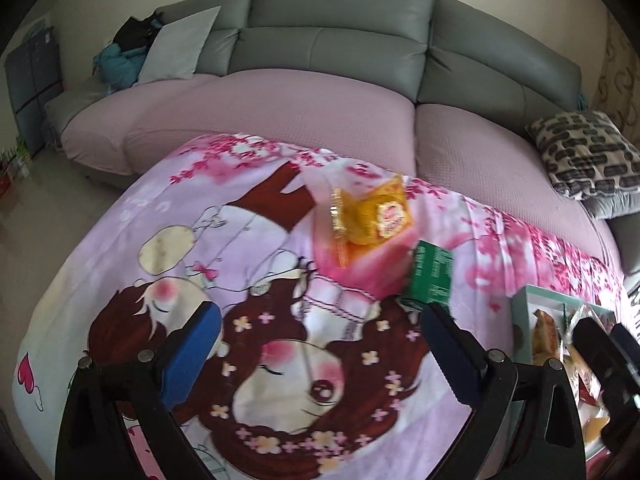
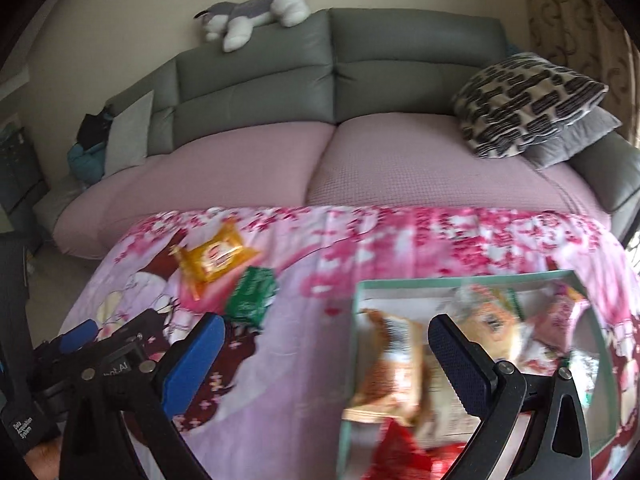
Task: Organize snacks
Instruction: 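Move both open tools back toward the yellow bread bag and green packet, then grasp the green packet with the right gripper while the left grasps the yellow bread bag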
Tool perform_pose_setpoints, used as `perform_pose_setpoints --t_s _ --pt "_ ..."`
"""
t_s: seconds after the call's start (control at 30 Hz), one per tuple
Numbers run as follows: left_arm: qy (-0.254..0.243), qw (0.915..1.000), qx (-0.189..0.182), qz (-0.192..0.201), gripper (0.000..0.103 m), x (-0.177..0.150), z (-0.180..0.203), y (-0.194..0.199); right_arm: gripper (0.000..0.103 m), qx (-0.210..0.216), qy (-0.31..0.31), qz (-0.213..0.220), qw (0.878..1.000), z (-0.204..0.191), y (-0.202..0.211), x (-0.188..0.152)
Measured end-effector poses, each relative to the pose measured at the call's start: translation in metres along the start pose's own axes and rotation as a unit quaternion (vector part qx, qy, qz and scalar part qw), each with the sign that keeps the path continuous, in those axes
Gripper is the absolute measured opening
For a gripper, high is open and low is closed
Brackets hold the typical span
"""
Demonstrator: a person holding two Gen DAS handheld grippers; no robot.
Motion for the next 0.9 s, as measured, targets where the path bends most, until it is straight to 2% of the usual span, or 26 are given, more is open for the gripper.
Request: perform_pose_setpoints --t_s 0.13,0.27,0.5,0.63,0.77,0.9 --pt "0.017 0.9998 -0.005 -0.008 0.100 -0.003 -0.017 -0.008 0.103 0.008 0.010 -0.014 1.000 -0.018 -0.014 -0.008" --pt "0.034 0.9990 -0.012 -0.027 0.100 -0.006 -0.029 -0.024 0.103 -0.001 0.021 -0.027 0.999 -0.026 -0.029 -0.014" --pt "-0.006 0.9981 -0.038 -0.048 0.100 -0.006 -0.025 -0.042 0.103 -0.021 0.019 -0.042 0.999 -0.026 -0.047 -0.017" --pt "-0.010 0.9968 -0.061 -0.051 0.100 0.003 -0.025 -0.050 0.100 -0.028 0.022 -0.052 0.998 -0.030 -0.056 -0.018" --pt "-0.021 0.9958 -0.079 -0.041 0.100 0.020 -0.024 -0.056 0.095 -0.034 0.036 -0.060 0.997 -0.038 -0.067 -0.018" --pt "-0.048 0.9920 -0.111 -0.038 0.100 0.040 -0.014 -0.065 0.093 -0.015 0.024 -0.075 0.997 -0.046 -0.085 -0.014"
Point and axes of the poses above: each gripper's, at about its wrist camera, not at the fingertips, and y roughly against the way its jaws point, z to its right, x to its top, the point moved 5 cm from there along -y, roughly the way its jaws point, and after that the axes turned 7 degrees about -y, right-handed, at the moved point
